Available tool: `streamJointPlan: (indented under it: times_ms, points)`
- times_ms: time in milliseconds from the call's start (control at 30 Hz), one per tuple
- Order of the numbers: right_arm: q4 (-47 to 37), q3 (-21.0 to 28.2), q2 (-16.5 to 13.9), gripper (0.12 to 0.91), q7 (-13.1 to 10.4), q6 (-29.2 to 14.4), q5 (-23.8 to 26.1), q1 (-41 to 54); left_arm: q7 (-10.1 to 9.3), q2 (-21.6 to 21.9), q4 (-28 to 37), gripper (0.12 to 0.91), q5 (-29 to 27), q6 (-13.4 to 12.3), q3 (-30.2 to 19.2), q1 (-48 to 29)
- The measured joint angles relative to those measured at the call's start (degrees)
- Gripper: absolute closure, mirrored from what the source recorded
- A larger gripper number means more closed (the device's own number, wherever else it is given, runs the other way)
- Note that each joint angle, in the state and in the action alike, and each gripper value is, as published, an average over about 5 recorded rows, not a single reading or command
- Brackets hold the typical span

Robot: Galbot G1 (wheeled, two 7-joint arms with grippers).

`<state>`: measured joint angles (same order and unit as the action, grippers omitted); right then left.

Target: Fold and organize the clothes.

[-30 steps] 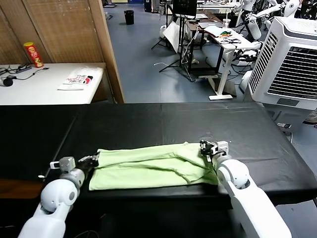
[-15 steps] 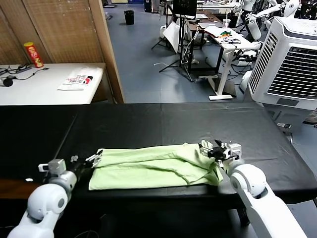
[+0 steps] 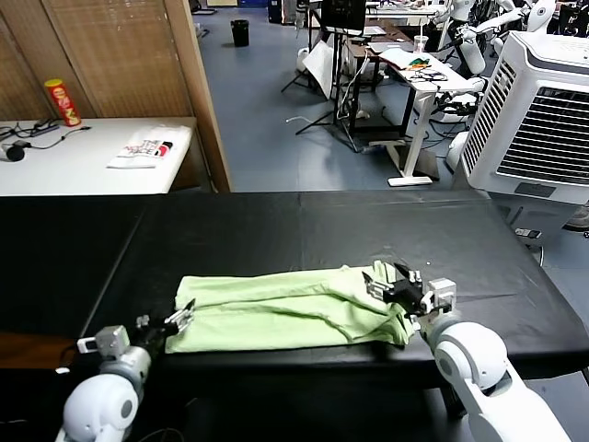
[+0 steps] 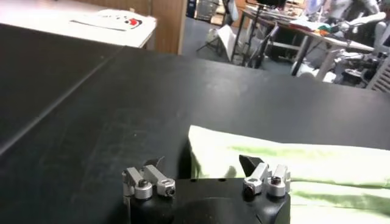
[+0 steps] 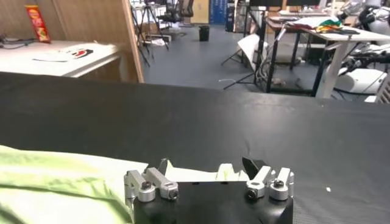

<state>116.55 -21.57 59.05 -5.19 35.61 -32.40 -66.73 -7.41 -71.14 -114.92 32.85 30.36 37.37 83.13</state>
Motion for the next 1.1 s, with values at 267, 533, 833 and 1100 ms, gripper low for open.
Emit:
streamJointPlan:
  times_ms: [267,533,833,1100]
  points:
    - [0.2,0.4,0.2,0.227,0.7,-0.3,0.6,-0.2,0.05,-3.5,-0.3,0.518,-3.1,-0.5,-1.1,1.2]
    - [0.6,0.7,0.6,0.227,1.4,-0.7,1.9,-0.3,-0.39,-5.6,0.0,0.872,-4.2,-0.1,-1.5,0.8]
    - [1.5,-0.1,1.1,0.227,1.2,-0.6,2.2,-0.8,2.51,-1.2,1.8,0.885,-14.5,-4.2,0.2,-0.4]
    - [1.7,-0.6,2.1,0.227,1.0,-0.6,3.2,-2.0,3.17,11.9,6.3,0.885,-14.8,-6.7,5.4,-0.2]
